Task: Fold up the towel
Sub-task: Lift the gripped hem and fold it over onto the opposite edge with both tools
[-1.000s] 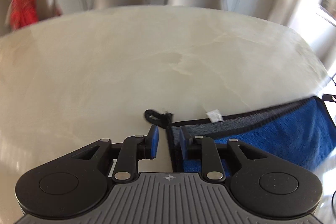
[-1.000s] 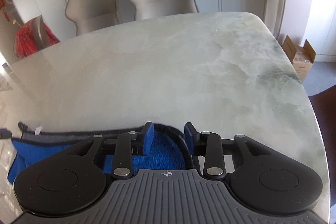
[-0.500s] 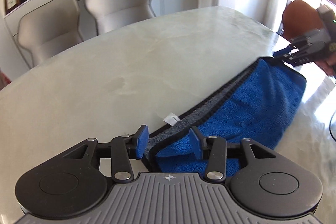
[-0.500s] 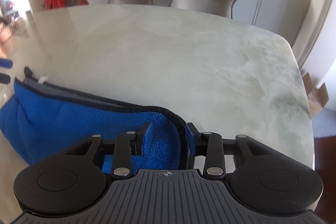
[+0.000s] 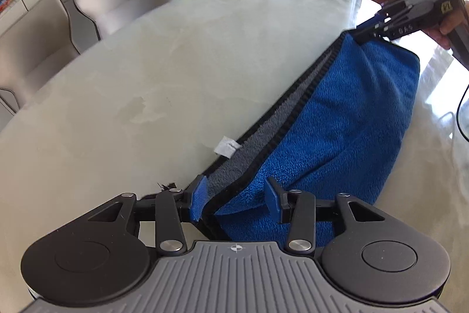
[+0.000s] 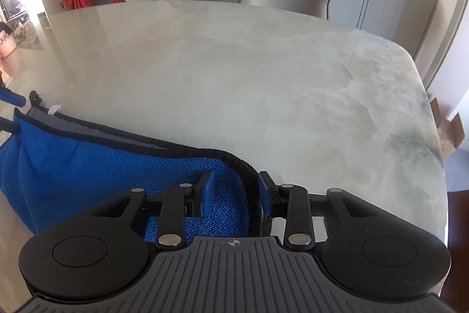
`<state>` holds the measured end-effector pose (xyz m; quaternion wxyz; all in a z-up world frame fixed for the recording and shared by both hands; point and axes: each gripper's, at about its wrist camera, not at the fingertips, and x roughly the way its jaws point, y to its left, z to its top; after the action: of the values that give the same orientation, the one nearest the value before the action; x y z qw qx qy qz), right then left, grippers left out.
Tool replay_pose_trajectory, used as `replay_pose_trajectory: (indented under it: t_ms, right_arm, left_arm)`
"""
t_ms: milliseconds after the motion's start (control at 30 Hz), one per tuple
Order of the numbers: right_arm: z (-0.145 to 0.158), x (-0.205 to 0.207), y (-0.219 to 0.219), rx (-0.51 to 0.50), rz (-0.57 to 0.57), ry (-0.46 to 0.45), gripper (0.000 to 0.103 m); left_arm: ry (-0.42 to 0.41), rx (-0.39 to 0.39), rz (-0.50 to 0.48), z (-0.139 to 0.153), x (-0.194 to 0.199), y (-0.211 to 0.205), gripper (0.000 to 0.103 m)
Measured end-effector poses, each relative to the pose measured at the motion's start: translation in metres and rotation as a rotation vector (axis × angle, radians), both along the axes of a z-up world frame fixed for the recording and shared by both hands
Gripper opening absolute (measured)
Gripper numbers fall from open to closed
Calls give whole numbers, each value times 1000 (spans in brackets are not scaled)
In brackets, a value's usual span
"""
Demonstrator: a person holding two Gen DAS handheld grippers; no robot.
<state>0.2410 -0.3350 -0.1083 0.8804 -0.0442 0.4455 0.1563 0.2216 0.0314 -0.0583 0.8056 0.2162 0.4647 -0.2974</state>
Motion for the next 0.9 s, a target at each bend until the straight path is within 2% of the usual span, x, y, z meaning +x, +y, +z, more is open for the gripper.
replay_pose_trajectory:
  t_ms: [33, 67, 167, 267, 467, 600, 700, 800, 900]
  right_arm:
    - [1, -1, -2, 5, -7, -4, 14]
    - [2, -1, -4, 9, -14, -8, 12]
    - [4, -3, -8, 22, -22, -17, 9]
    - [7, -6, -8, 18, -13, -23, 7]
    - [11, -6, -12, 16, -43, -50, 7]
    - [8, -4, -16, 17, -80, -40, 7]
    - [2, -5, -17, 16, -95, -26, 7]
    - [1, -6, -17, 28, -90, -22, 11]
    - [3, -3, -17, 53, -74, -30, 17]
  left_arm:
    - [13, 2, -11, -1, 0, -1, 26]
    - [19, 2, -21, -1, 0, -2, 19]
    - [24, 4, -54, 2, 0, -6, 11]
    - [19, 6, -56, 5, 2, -8, 10]
    - [4, -51, 63, 8, 26, 1, 10]
    - [-5, -24, 105, 1, 36, -2, 11]
    - [28, 14, 119, -9, 41, -7, 12]
    - [21, 73, 97, -15, 38, -12, 13]
    - [24, 77, 106, -16, 37, -12, 14]
